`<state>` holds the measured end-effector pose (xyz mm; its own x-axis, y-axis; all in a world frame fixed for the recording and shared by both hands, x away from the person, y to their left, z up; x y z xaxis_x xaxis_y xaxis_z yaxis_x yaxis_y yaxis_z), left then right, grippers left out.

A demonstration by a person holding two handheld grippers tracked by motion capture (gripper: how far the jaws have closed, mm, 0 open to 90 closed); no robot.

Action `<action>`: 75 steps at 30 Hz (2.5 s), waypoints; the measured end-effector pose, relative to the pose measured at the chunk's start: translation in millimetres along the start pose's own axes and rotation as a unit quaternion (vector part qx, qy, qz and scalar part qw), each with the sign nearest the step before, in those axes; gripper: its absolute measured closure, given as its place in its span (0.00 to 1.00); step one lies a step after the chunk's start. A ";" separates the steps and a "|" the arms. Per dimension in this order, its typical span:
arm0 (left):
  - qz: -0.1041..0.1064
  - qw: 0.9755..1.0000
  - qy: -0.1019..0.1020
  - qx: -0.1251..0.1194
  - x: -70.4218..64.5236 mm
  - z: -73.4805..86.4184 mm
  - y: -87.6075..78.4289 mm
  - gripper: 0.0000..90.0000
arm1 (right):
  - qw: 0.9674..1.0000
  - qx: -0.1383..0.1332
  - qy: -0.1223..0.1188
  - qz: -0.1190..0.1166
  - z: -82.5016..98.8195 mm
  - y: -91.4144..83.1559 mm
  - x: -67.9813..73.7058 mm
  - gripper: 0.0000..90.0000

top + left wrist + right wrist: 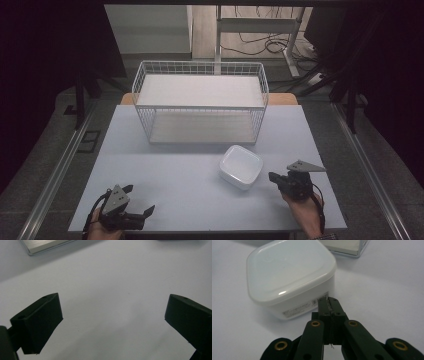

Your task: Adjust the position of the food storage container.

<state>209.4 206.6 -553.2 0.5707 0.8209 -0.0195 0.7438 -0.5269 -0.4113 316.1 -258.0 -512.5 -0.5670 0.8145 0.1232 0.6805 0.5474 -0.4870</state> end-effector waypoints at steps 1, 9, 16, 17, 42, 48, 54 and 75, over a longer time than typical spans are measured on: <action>0.000 1.000 0.000 0.000 0.1 0.0 0.0 0.01 | 1.000 0.004 0.001 0.000 -1.1 2.8 -0.9 1.00; -0.002 1.000 -0.002 0.001 0.7 0.2 -0.3 0.01 | 1.000 0.029 -0.011 0.000 -4.8 30.9 -2.0 0.99; -0.001 1.000 -0.009 0.002 1.0 0.0 0.2 0.02 | 0.999 0.033 -0.011 0.002 -10.4 44.8 -2.4 0.99; -0.001 1.000 -0.012 0.001 1.2 -0.1 0.4 0.02 | 0.999 0.033 -0.011 0.004 -11.2 47.4 -3.1 0.99; 0.027 0.999 -0.015 0.007 9.9 -63.9 107.4 0.63 | 0.998 0.045 -0.008 -0.049 -24.7 96.9 37.4 0.99; 0.022 1.000 0.001 0.006 16.9 -81.8 151.4 0.86 | 0.998 0.046 -0.034 -0.041 -29.5 109.0 42.0 0.99; 0.046 0.999 -0.015 0.002 18.4 -92.1 190.9 1.00 | 0.998 0.027 -0.048 -0.033 -41.2 129.5 31.7 0.99; 0.089 0.995 0.017 0.036 -11.5 -80.1 171.4 1.00 | 0.993 0.053 -0.066 -0.083 -30.0 119.1 57.3 0.99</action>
<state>358.2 89.3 -550.5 0.7036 0.7073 -0.0687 0.6030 -0.6455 -0.4688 378.7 -140.4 -537.5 -0.7280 0.6785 0.0987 0.5236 0.6431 -0.5587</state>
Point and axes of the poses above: each handheld gripper's, and its own axes: y roughly forward along the jaws, z roughly out of its underside, x roughly to its left, the point moved 4 cm from there along y, roughly forward along the jaws, and after that the axes turned 10 degrees about -x, right-handed, at the moved point
